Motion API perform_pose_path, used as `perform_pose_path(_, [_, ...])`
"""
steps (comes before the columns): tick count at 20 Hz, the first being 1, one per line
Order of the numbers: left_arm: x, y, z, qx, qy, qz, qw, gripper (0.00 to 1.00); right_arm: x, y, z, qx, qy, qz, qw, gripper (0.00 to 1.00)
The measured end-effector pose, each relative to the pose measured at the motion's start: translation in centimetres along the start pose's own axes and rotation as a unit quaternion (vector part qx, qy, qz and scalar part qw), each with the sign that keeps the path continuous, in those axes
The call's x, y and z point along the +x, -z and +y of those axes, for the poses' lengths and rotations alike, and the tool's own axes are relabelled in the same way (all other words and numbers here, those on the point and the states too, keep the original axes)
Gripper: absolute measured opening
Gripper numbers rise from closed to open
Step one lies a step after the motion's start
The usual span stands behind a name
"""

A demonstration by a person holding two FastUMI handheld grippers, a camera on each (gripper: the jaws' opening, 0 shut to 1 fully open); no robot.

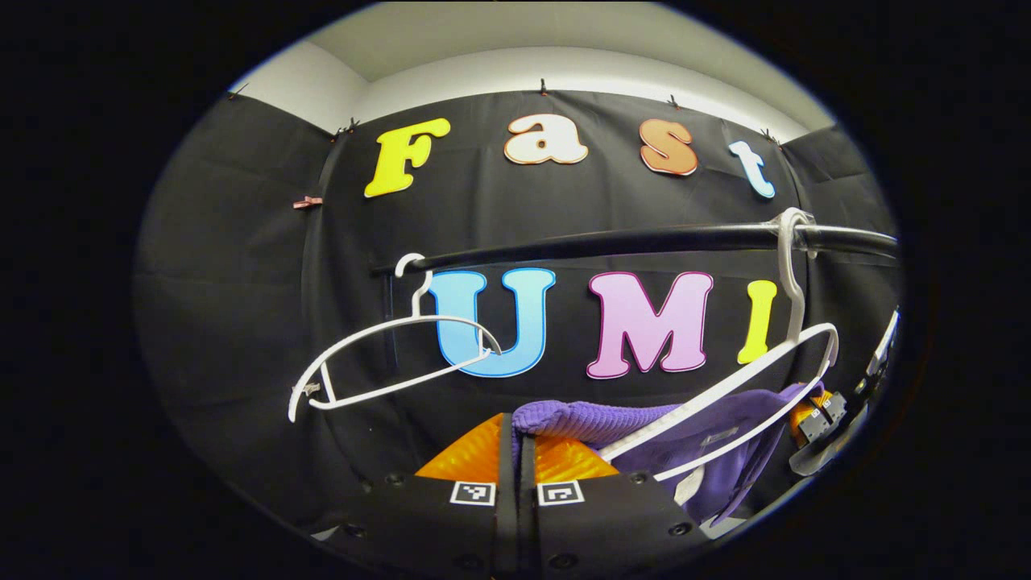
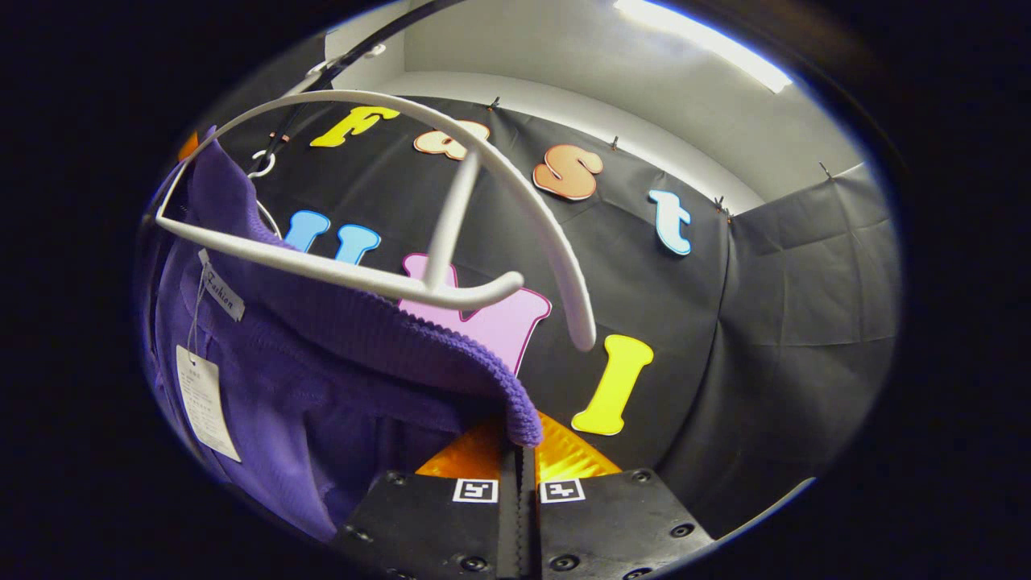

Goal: Grasp the clothes on the hanger with both hands and then place them into the laundry hamper below.

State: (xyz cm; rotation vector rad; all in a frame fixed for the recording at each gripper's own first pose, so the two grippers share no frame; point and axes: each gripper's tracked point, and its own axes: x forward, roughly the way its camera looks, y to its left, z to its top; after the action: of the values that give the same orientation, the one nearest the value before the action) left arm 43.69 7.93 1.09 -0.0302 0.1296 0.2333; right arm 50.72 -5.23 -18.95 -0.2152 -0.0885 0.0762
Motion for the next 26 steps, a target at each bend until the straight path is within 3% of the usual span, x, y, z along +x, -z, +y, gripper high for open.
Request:
perform_pose_path(8, [-2.5, 4.7, 5.9, -0.013, -0.064, 0.032, 0.997, 0.05, -7.3, -2.1, 6.4, 0.026, -0.072, 0.016, 0.997, 0.04])
perform_pose_path(12, [-5.3, 7.2, 7.3, -0.018, -0.071, 0.048, 0.996, 0.05, -10.6, -4.8, 7.6, 0.038, -0.092, 0.011, 0.995, 0.04])
perform_pose_path(19, [-11.1, 12.5, 5.7, -0.03, -0.043, 0.098, 0.994, 0.05, -16.7, -7.5, 11.1, 0.059, -0.155, 0.038, 0.985, 0.04])
perform_pose_path(22, [-13.1, 14.0, 3.0, -0.039, -0.012, 0.114, 0.993, 0.05, -19.4, -8.2, 12.9, 0.081, -0.194, 0.06, 0.976, 0.04])
perform_pose_path(26, [-15.0, 14.6, -0.8, -0.053, 0.032, 0.126, 0.99, 0.05, -21.3, -8.7, 13.3, 0.116, -0.205, 0.087, 0.968, 0.04])
